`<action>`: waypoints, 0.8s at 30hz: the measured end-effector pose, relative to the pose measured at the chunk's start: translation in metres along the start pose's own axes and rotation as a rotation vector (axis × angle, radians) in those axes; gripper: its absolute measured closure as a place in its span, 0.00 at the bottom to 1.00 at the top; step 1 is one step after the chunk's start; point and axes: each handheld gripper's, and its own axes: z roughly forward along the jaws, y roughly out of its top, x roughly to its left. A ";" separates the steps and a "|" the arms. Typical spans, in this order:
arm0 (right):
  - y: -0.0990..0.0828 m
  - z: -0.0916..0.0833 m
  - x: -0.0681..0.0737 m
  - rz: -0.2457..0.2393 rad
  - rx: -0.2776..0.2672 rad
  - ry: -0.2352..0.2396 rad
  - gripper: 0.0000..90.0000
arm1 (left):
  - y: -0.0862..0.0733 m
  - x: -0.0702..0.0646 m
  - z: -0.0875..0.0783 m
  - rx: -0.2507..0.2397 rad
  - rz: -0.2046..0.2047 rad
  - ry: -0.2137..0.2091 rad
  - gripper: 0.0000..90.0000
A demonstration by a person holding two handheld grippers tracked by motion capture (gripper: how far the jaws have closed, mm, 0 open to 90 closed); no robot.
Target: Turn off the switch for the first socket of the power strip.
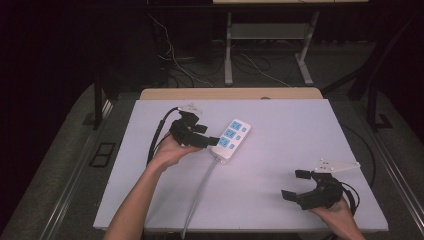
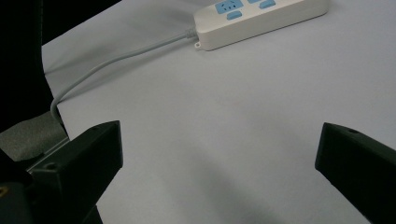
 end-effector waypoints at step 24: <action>0.000 0.002 0.003 0.000 0.006 -0.002 0.01 | -0.095 -0.026 -0.039 -0.093 -0.083 0.071 0.00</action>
